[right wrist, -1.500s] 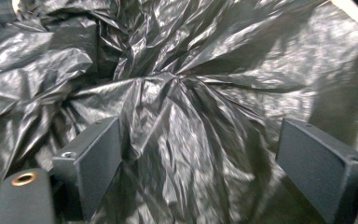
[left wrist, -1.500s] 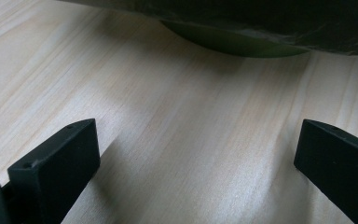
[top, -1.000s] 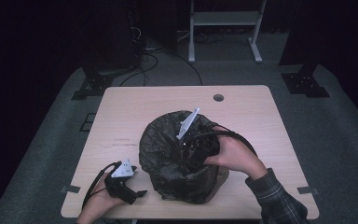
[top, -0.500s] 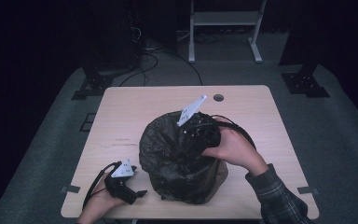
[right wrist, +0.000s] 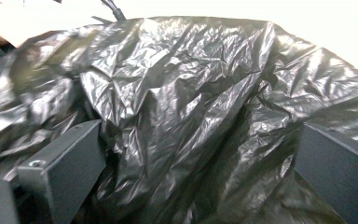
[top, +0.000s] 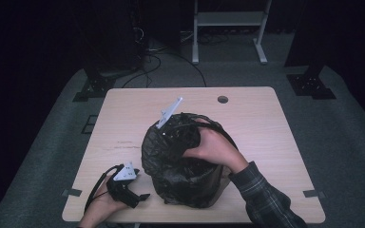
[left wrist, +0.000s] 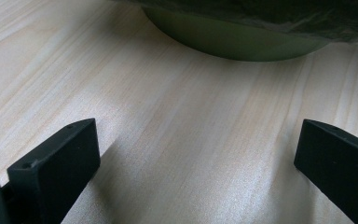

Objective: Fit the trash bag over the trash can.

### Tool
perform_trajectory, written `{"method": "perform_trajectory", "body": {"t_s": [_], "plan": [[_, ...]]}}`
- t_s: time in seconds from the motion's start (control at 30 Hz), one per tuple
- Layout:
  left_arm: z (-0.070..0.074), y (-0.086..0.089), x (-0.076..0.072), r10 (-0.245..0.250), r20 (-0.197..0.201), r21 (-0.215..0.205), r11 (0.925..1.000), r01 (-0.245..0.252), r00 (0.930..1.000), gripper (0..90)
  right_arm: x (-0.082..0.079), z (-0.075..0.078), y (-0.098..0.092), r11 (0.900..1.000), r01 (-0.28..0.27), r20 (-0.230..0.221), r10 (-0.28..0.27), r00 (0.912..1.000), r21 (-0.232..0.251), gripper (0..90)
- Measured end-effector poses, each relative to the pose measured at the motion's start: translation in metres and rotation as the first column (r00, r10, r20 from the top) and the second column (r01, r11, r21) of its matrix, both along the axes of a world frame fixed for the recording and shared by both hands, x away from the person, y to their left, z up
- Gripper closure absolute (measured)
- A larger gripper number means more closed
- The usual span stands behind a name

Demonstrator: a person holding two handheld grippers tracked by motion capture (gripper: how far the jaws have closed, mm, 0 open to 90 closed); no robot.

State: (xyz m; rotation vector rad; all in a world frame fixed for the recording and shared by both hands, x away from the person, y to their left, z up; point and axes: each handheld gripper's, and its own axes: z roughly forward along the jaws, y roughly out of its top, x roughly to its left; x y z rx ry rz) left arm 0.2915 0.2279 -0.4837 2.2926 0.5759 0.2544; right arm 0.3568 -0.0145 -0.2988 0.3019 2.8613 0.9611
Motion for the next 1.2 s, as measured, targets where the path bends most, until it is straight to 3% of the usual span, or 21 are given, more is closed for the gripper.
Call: {"method": "perform_trajectory", "body": {"t_s": [0.23, 0.4, 0.53, 0.8, 0.93, 1.0, 1.13, 1.2], "plan": [[0.000, 0.000, 0.000, -0.003, 0.000, 0.004, 1.0000, 0.003, 1.0000, 0.0, 0.007, -0.023, 0.019, 0.997, 0.015, -0.048, -0.018, 0.9987, -0.075, 0.0], [0.000, 0.000, 0.000, -0.003, 0.000, 0.003, 1.0000, 0.003, 1.0000, 0.0, 0.009, -0.031, 0.025, 0.995, 0.014, -0.057, -0.019, 0.9982, -0.097, 0.0], [0.000, 0.000, 0.000, -0.002, 0.000, 0.002, 1.0000, 0.002, 1.0000, 0.0, 0.009, -0.038, 0.028, 0.988, 0.022, -0.057, -0.031, 0.9979, -0.153, 0.0], [0.000, 0.000, 0.000, -0.002, 0.000, 0.002, 1.0000, 0.002, 1.0000, 0.0, 0.009, -0.020, 0.018, 0.997, 0.039, -0.024, -0.041, 0.9989, -0.071, 0.0], [0.000, 0.000, 0.000, -0.002, 0.000, 0.002, 1.0000, 0.002, 1.0000, 0.0, 0.014, -0.010, 0.005, 0.996, 0.080, -0.014, -0.081, 0.9967, -0.046, 0.0], [0.000, 0.000, 0.000, -0.002, 0.000, 0.002, 1.0000, 0.002, 1.0000, 0.0, 0.017, -0.009, -0.001, 0.992, 0.115, -0.013, -0.116, 0.9932, -0.059, 0.0], [0.000, 0.000, 0.000, -0.004, 0.000, 0.001, 1.0000, 0.004, 1.0000, 0.0, 0.024, -0.011, -0.006, 0.980, 0.170, 0.034, -0.168, 0.9852, -0.105, 0.0], [0.000, 0.000, 0.001, -0.006, 0.000, 0.001, 1.0000, 0.006, 1.0000, 0.0, 0.025, -0.012, -0.008, 0.982, 0.163, 0.021, -0.162, 0.9865, -0.094, 0.0]]}}
